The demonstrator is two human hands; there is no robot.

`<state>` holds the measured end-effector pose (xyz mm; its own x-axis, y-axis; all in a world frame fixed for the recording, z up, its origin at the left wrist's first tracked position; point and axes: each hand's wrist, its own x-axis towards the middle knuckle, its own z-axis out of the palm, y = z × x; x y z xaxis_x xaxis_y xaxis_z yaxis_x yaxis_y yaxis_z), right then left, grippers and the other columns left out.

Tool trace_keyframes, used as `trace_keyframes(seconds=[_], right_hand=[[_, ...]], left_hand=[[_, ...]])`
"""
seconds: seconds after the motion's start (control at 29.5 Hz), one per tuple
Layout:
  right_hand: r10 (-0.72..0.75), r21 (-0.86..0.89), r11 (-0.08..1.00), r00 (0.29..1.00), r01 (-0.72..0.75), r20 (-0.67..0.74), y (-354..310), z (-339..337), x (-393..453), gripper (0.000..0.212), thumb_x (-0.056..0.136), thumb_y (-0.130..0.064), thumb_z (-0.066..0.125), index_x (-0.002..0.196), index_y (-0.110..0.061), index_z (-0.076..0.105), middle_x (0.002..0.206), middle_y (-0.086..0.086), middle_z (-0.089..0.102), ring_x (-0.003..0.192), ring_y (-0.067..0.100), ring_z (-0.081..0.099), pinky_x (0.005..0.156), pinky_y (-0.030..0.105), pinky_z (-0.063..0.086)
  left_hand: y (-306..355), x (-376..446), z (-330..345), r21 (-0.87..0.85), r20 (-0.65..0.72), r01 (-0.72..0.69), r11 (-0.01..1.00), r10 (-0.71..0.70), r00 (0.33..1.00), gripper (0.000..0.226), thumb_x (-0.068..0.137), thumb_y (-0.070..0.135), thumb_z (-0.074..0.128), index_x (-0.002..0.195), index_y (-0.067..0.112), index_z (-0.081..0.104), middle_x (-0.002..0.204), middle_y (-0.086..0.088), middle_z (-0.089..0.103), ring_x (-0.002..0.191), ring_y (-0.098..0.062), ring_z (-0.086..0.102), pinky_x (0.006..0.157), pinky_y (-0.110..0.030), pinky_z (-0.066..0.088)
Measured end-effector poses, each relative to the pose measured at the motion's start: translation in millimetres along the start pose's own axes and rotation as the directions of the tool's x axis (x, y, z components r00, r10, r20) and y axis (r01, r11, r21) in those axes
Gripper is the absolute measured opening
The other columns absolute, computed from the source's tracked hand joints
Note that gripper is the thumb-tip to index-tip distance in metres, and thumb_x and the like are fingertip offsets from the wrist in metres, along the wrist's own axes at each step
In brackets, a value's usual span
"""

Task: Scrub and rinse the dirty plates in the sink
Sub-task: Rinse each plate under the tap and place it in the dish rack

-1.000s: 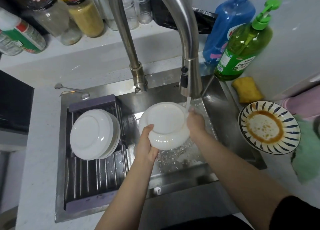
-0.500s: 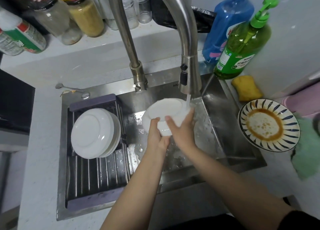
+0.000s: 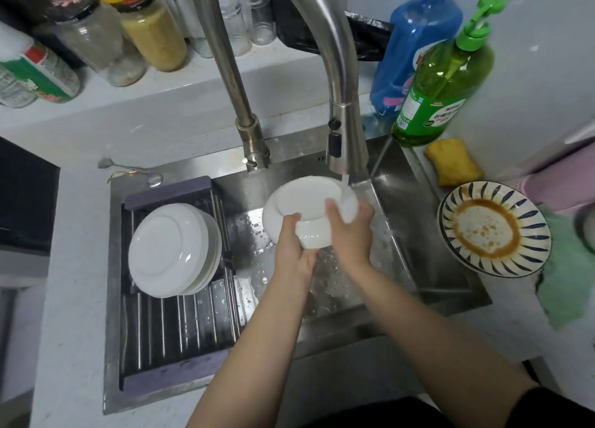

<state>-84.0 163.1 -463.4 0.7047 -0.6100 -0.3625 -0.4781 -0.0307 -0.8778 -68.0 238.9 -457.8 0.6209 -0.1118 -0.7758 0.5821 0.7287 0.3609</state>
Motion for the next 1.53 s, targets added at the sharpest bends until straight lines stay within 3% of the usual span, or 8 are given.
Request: trace_keyframes(seconds=[0.24, 0.44, 0.68, 0.95, 1.12, 1.26, 1.43, 1.53], right_hand=[[-0.067, 0.090, 0.995, 0.947, 0.041, 0.313, 4.9, 3.0, -11.2, 0.078, 0.091, -0.019, 0.060, 0.150, -0.015, 0.009, 0.141, 0.003, 0.039, 0.120, 0.015, 0.046, 0.098, 0.025, 0.041], [0.200, 0.197, 0.962, 0.979, -0.190, -0.029, -2.6, 0.1, 24.2, 0.031, 0.096, -0.032, 0.050, 0.116, -0.008, 0.054, 0.102, 0.002, 0.062, 0.099, 0.026, 0.060, 0.070, 0.027, 0.048], [0.193, 0.112, 0.973, 0.976, -0.204, 0.101, 6.0, -12.9, 10.4, 0.037, 0.092, -0.042, 0.056, 0.110, -0.009, 0.056, 0.105, 0.006, 0.060, 0.088, 0.020, 0.057, 0.071, 0.031, 0.047], [0.391, 0.151, 0.821, 0.735, -0.551, 0.554, -0.4, -62.7, 47.5, 0.041, 0.085, -0.033, 0.065, 0.118, -0.009, 0.063, 0.097, 0.010, 0.073, 0.087, 0.025, 0.068, 0.076, 0.039, 0.056], [0.261, 0.334, 0.763, 0.736, -0.554, 0.625, 20.0, -71.5, 40.5, 0.102, 0.039, -0.035, 0.096, 0.128, -0.005, 0.056, 0.122, 0.017, 0.064, 0.114, 0.034, 0.059, 0.088, 0.049, 0.053], [0.214, 0.365, 0.814, 0.818, -0.451, 0.534, 14.9, -71.1, 26.5, 0.056, 0.069, -0.016, 0.079, 0.120, -0.002, 0.060, 0.117, 0.020, 0.065, 0.110, 0.037, 0.061, 0.088, 0.049, 0.052], [0.145, 0.291, 0.915, 0.902, -0.279, 0.407, -3.2, -84.5, 14.8, 0.015, 0.084, -0.005, 0.066, 0.096, -0.013, 0.067, 0.092, 0.007, 0.073, 0.085, 0.024, 0.068, 0.070, 0.036, 0.056], [0.089, 0.181, 0.969, 0.922, -0.167, 0.377, -17.6, -96.6, 14.0, 0.017, 0.082, -0.006, 0.070, 0.090, -0.020, 0.065, 0.087, -0.002, 0.071, 0.077, 0.013, 0.067, 0.059, 0.026, 0.055]], left_hand=[[8.0, 3.9, -7.5, -0.073, -0.041, 0.003, 0.997, -0.006, 0.999, 0.045, 0.092, 0.017, 0.051, 0.135, 0.003, 0.048, 0.102, -0.015, 0.065, 0.089, -0.027, 0.063, 0.067, -0.033, 0.058], [-3.7, -6.7, -12.0, -0.045, -0.012, 0.045, 0.998, -0.046, 0.999, 0.029, 0.092, 0.015, 0.052, 0.120, 0.007, 0.050, 0.094, -0.013, 0.066, 0.084, -0.026, 0.062, 0.072, -0.039, 0.057], [1.9, 4.8, -35.0, 0.035, 0.034, 0.038, 0.999, -0.040, 0.999, 0.054, 0.082, 0.011, 0.063, 0.134, 0.005, 0.048, 0.123, -0.020, 0.063, 0.113, -0.035, 0.059, 0.097, -0.056, 0.047], [17.4, 4.2, -54.1, 0.396, 0.112, 0.089, 0.914, -0.144, 0.983, 0.054, 0.072, 0.016, 0.070, 0.122, 0.005, 0.055, 0.111, -0.016, 0.070, 0.106, -0.032, 0.064, 0.090, -0.055, 0.051], [4.6, 22.6, -39.9, 0.811, 0.137, -0.300, 0.503, 0.334, 0.932, 0.053, 0.087, 0.042, 0.053, 0.136, 0.020, 0.049, 0.127, -0.003, 0.060, 0.113, -0.023, 0.058, 0.097, -0.044, 0.048], [-10.3, 29.0, -26.3, 0.868, 0.446, -0.494, 0.047, 0.360, 0.819, 0.048, 0.099, 0.010, 0.033, 0.147, 0.011, 0.038, 0.150, -0.010, 0.040, 0.141, -0.024, 0.032, 0.118, -0.036, 0.023], [-25.3, 39.5, -6.0, 0.775, 0.628, -0.624, -0.102, 0.240, 0.740, 0.051, 0.101, 0.034, 0.027, 0.147, 0.013, 0.034, 0.150, 0.000, 0.035, 0.139, -0.015, 0.028, 0.115, -0.020, 0.014], [-22.4, 41.7, 6.0, 0.823, 0.546, -0.565, 0.057, 0.192, 0.816, 0.043, 0.106, 0.033, 0.021, 0.140, 0.019, 0.043, 0.137, 0.003, 0.047, 0.132, -0.016, 0.040, 0.100, -0.017, 0.026]])
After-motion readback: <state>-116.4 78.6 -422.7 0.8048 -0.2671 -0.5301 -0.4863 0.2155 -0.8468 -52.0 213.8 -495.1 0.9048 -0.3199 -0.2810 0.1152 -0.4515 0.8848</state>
